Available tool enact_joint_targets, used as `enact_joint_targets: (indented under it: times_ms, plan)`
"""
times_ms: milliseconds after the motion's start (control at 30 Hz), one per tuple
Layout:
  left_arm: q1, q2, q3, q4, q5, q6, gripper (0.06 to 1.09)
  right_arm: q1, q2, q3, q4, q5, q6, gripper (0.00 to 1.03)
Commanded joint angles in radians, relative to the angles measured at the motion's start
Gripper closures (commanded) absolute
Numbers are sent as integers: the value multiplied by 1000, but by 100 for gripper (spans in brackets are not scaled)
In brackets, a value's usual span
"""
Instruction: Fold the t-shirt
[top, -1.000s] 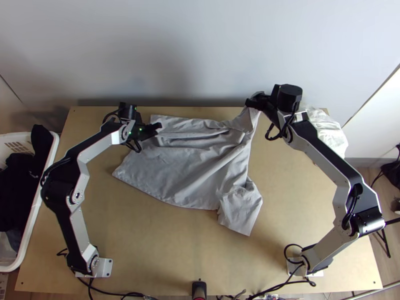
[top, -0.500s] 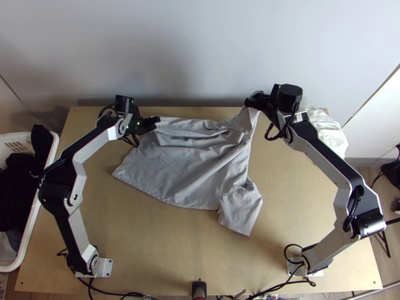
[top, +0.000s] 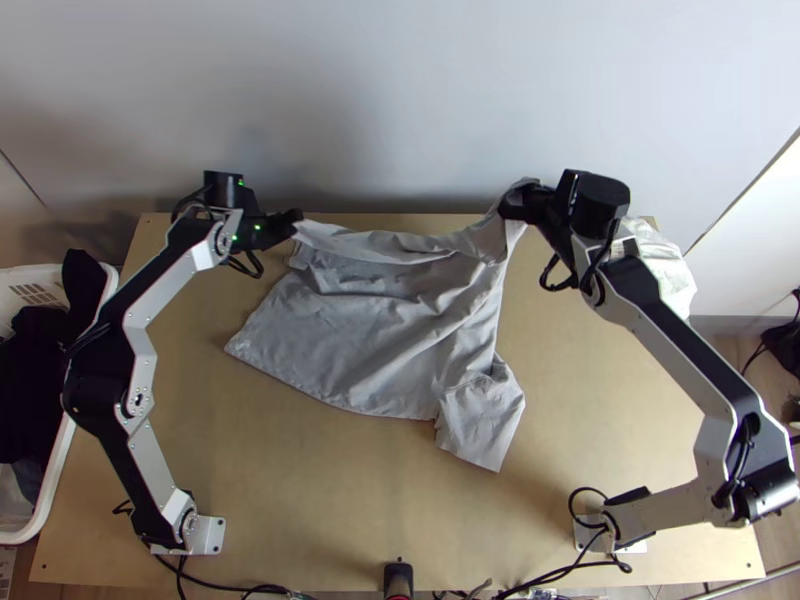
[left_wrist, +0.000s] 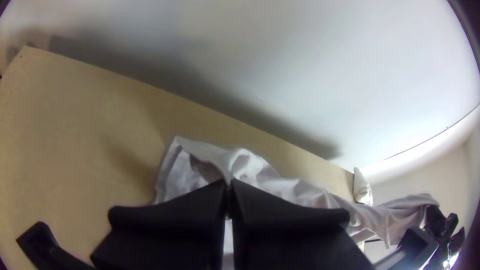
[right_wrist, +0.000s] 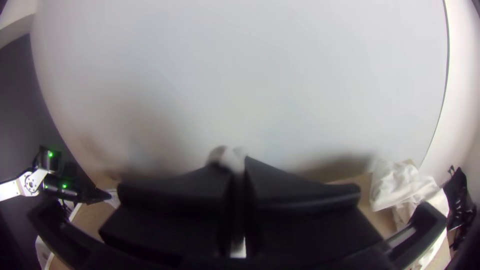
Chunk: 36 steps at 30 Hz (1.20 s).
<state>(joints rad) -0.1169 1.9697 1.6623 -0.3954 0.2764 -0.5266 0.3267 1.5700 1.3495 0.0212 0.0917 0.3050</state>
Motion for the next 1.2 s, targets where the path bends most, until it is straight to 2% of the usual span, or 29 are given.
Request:
enact_joint_targets:
  times_ms: [0,100,233,300,500,667,967,1167]
  plan:
    - [46,17,20,-2,-19,-7,105,14,-38,-15,-9,62,-14,100]
    - [66,-11,39,0,-37,-30,105,0,-41,85,-12,62,34,100]
    - [76,-103,37,1,-37,-39,105,6,-53,240,-89,62,89,100]
    - [76,-147,33,0,-37,-42,105,18,-74,277,-109,62,91,100]
    - [88,-304,4,-20,-22,-49,105,35,-163,293,-159,68,95,100]
    - [105,-454,-1,-39,-22,-90,105,48,-254,298,-193,69,57,100]
    - [108,-706,19,-129,-28,-147,105,86,-403,372,-353,68,40,100]
    - [65,-919,-95,-172,-28,-142,105,103,-522,327,-463,60,62,100]
